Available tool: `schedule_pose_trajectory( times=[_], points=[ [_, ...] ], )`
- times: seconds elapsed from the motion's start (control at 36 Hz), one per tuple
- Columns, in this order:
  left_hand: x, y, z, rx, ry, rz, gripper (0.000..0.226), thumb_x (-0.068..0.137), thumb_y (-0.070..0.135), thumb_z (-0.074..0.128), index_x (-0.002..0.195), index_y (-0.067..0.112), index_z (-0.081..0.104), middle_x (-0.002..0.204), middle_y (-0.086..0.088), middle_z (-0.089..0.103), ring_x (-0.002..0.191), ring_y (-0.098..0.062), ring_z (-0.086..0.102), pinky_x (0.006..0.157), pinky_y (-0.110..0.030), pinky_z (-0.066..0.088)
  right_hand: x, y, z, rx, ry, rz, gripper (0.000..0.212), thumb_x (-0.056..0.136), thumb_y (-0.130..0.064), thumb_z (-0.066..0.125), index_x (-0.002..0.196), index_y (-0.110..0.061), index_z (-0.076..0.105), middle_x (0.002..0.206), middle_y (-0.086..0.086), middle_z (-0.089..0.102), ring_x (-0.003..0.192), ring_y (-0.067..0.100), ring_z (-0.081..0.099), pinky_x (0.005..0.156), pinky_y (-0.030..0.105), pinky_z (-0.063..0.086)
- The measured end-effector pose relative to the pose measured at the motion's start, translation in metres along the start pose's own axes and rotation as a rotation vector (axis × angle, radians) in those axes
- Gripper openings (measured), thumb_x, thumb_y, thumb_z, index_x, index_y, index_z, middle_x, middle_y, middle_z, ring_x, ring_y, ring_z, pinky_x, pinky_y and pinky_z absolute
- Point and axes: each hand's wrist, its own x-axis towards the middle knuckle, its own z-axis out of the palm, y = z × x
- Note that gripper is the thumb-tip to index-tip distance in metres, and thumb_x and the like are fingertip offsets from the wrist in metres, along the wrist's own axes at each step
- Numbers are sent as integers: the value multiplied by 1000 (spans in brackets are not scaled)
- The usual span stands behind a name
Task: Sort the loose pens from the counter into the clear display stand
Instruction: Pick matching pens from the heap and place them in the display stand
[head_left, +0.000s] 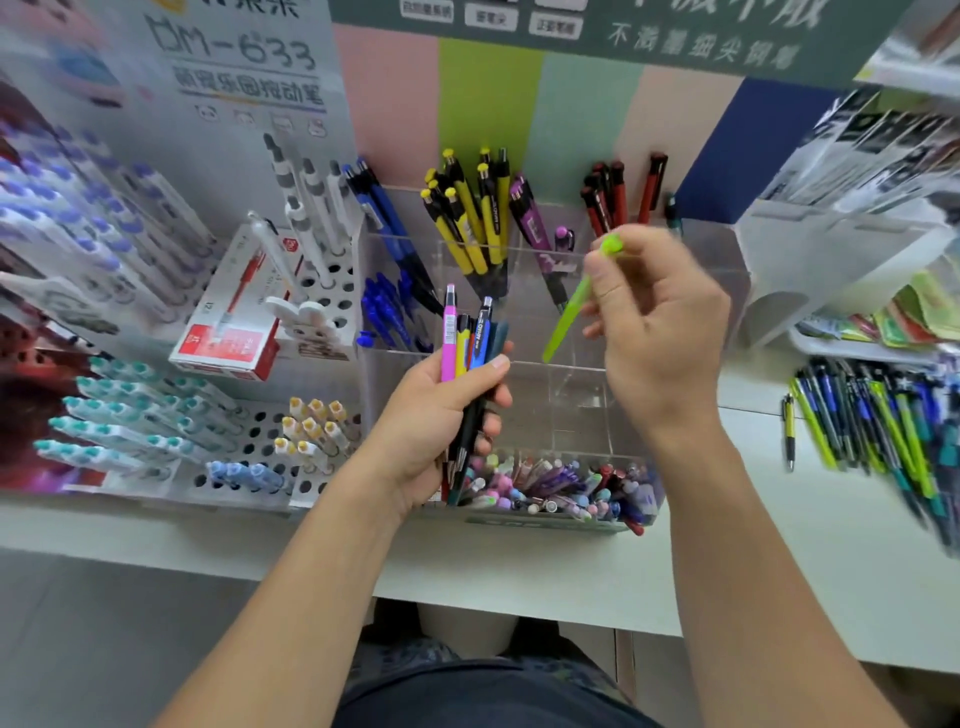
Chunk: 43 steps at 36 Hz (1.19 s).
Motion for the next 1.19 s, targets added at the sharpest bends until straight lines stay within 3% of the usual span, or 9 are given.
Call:
schedule_pose_trajectory(
  times=[0.11,0.31,0.39,0.5,0.67,0.81,0.94,1.11,1.19],
  points=[
    [-2,-1,-1,-38,-67,-28,22,104,19,50,120,13,63,67,3,51,46,-8,35,37,-18,30,-2,18,19,-318,-202,-78,15,93,-19,70,101,-7,76,87,6,72,79,22,64,75,43,53],
    [-6,-2,-1,-132,-155,-47,30,104,15,42,123,4,63,82,-1,58,53,-10,38,36,-17,30,-3,18,37,-430,-273,110,19,92,-16,69,108,-10,77,91,6,75,83,21,68,81,39,56],
    [-5,-2,0,-157,-125,-30,29,104,15,42,119,2,64,83,-2,59,52,-9,37,35,-17,29,-3,3,23,-331,-290,199,26,95,-37,67,84,-17,79,67,-11,69,61,3,58,63,24,47],
    [-4,0,6,-128,-166,-32,21,105,15,39,104,1,54,76,-6,60,45,-8,40,34,-17,30,-10,-9,10,4,-556,443,33,91,-38,73,80,-8,79,58,7,65,55,9,47,59,26,39],
    [1,-2,14,-66,-97,-22,28,106,15,40,109,6,66,83,-11,73,55,-16,62,41,-23,47,-10,0,-5,468,-169,695,13,97,-15,66,89,-8,72,74,5,60,58,7,49,47,15,37],
    [4,-4,19,-32,-106,-43,25,105,15,40,108,10,64,71,-6,64,38,-11,42,32,-16,31,7,-7,-33,471,-2,480,18,104,-13,53,89,-12,62,74,3,64,54,11,51,43,21,41],
    [7,-6,24,-18,-128,-46,8,104,17,48,98,12,52,63,-1,47,35,-5,23,32,-13,20,8,4,-44,51,172,168,17,103,-26,57,87,-31,59,68,-5,59,56,22,58,50,44,50],
    [5,-6,30,-142,-162,-59,14,105,22,44,102,9,49,69,-2,54,43,-8,35,32,-17,28,0,35,-30,-323,-51,97,9,95,-20,69,98,-14,75,80,-8,66,66,4,57,66,18,42],
    [5,-8,30,-159,-175,-68,19,105,25,43,102,9,55,70,-1,53,47,-9,38,36,-19,32,-9,49,-15,-443,-147,129,17,91,-24,73,99,-10,77,90,4,74,78,20,64,74,27,48]
  ],
)
